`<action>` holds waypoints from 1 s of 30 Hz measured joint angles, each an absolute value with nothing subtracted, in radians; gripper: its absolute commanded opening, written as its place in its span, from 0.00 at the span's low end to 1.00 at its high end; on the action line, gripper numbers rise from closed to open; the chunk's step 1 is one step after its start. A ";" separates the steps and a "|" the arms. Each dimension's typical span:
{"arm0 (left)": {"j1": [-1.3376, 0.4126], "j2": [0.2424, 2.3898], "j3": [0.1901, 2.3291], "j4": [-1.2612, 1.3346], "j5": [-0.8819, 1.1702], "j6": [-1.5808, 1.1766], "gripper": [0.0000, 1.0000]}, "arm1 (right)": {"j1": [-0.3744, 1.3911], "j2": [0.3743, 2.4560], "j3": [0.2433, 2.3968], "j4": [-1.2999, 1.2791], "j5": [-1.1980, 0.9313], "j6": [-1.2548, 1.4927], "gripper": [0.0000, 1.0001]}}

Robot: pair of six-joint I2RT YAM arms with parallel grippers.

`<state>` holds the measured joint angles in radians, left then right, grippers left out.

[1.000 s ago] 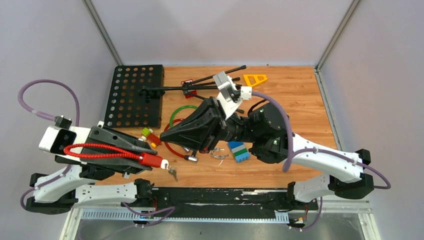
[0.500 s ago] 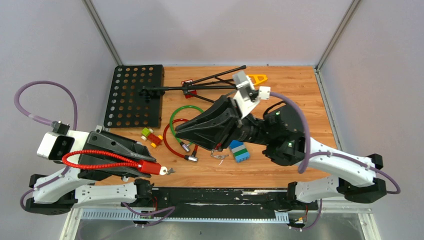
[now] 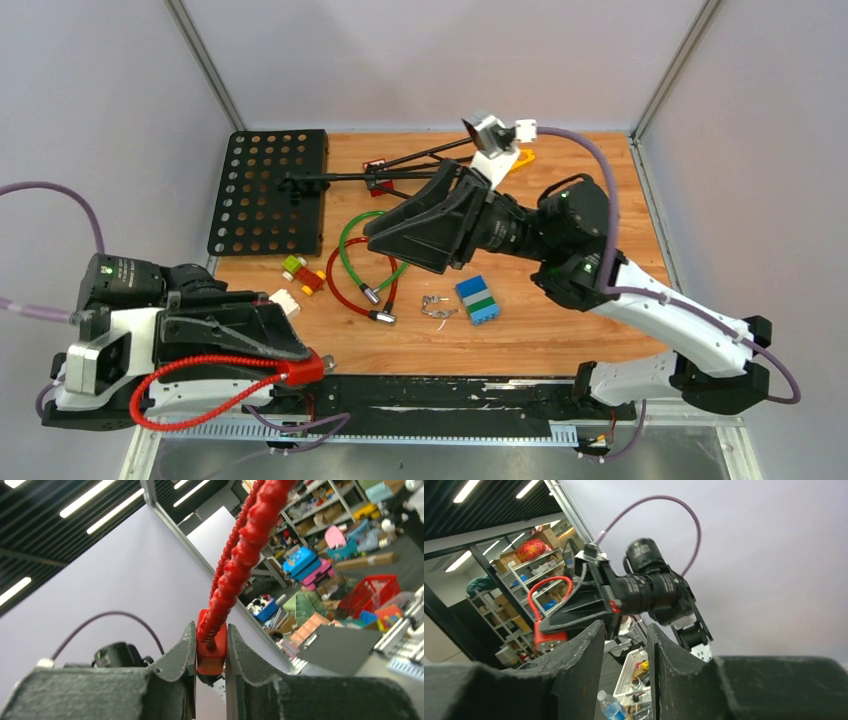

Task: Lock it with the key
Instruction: Lock the lock.

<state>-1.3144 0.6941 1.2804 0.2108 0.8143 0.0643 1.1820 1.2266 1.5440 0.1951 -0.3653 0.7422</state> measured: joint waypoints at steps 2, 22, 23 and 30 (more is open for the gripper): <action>-1.314 0.692 1.306 0.131 0.868 0.178 0.00 | 1.163 1.252 1.544 0.195 -0.402 0.781 0.39; -1.314 0.619 1.287 -0.334 0.841 0.849 0.00 | 1.168 1.282 1.537 0.215 -0.708 0.651 0.42; -1.314 0.634 1.319 -0.384 0.835 0.885 0.00 | 1.171 1.280 1.543 0.198 -0.720 0.617 0.42; -1.314 0.740 1.541 -0.601 0.839 1.071 0.00 | 1.178 1.279 1.614 0.113 -0.854 0.437 0.42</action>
